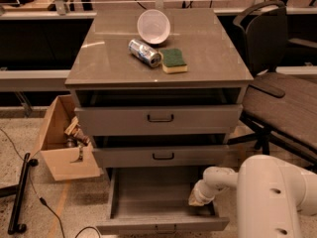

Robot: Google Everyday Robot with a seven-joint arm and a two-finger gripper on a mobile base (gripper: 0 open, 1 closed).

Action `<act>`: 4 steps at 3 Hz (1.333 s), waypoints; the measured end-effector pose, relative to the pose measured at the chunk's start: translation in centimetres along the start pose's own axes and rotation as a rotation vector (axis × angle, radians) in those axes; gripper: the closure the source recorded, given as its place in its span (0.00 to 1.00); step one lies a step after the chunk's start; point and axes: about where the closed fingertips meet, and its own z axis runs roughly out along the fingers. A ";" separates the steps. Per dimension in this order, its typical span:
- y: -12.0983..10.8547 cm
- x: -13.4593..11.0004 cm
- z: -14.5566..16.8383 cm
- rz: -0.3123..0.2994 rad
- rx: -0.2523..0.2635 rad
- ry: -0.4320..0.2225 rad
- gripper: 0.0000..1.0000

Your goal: Open bottom drawer

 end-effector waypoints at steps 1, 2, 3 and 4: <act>-0.3 0.7 -2.8 0.097 0.009 -0.077 1.00; 0.3 2.0 -7.3 0.236 0.074 -0.200 1.00; 2.2 6.9 -14.8 0.401 0.203 -0.241 0.99; 2.2 6.8 -14.3 0.393 0.196 -0.240 0.78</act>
Offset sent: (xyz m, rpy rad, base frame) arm -0.0308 -0.1262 0.1238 0.3906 -0.1171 -0.5504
